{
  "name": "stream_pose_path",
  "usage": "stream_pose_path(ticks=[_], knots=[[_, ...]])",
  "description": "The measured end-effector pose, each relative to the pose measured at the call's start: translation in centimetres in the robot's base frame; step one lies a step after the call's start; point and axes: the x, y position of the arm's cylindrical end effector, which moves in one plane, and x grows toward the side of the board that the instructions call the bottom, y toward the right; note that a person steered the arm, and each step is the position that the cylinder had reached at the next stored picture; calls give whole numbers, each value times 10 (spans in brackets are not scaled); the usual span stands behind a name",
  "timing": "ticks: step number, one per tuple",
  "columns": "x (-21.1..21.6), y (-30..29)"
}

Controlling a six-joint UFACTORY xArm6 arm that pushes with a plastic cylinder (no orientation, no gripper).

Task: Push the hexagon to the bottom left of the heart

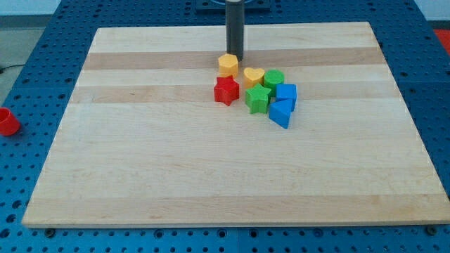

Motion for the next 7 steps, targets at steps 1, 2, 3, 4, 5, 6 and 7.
stream_pose_path(ticks=[1,2,3,4,5,6,7], knots=[[27,-15],[44,-16],[47,-31],[62,-11],[44,-45],[44,-104],[77,-114]])
